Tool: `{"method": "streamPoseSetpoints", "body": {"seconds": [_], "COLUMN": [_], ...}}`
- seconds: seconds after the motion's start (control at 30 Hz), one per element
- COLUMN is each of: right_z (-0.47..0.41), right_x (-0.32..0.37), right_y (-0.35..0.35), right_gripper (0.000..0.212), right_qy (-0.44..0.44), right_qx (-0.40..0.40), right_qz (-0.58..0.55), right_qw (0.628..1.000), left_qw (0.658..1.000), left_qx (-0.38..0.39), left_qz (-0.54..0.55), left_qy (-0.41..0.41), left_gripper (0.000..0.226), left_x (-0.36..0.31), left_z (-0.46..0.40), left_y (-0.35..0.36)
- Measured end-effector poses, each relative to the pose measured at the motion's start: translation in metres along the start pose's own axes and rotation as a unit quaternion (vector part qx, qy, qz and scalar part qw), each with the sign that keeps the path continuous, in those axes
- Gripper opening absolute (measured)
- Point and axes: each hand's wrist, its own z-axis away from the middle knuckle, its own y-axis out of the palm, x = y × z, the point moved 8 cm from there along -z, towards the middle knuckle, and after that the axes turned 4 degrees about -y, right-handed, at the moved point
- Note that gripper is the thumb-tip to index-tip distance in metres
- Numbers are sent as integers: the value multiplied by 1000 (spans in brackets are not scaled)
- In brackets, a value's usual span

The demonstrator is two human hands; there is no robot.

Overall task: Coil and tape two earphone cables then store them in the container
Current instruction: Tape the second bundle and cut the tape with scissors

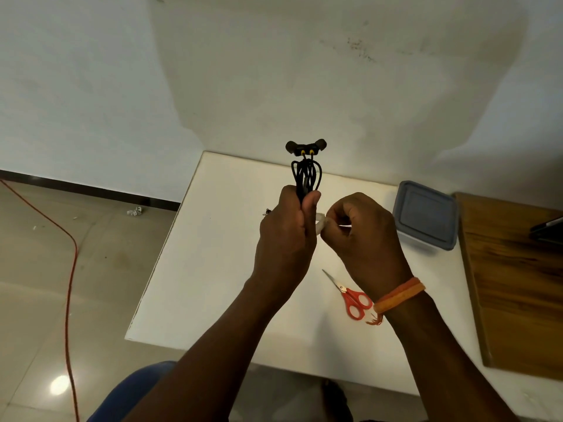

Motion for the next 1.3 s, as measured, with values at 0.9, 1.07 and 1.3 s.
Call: {"method": "streamPoseSetpoints", "body": {"seconds": [0.9,1.07,1.3], "right_z": [16,17,9], "right_x": [-30,-17,-4], "right_y": [13,9,3], "right_gripper": [46,28,19], "right_qy": [257,187,74], "right_qx": [-47,-56,-41], "right_qz": [-518,-309,-184], "right_qw": [815,931,979], "left_qw": [993,973,995], "left_qx": [20,-24,-14], "left_qz": [103,168,77], "left_qy": [-60,-158,-64], "left_gripper": [33,36,39], "left_x": [21,33,20], "left_z": [-6,-4,-7], "left_y": [10,7,0]}}
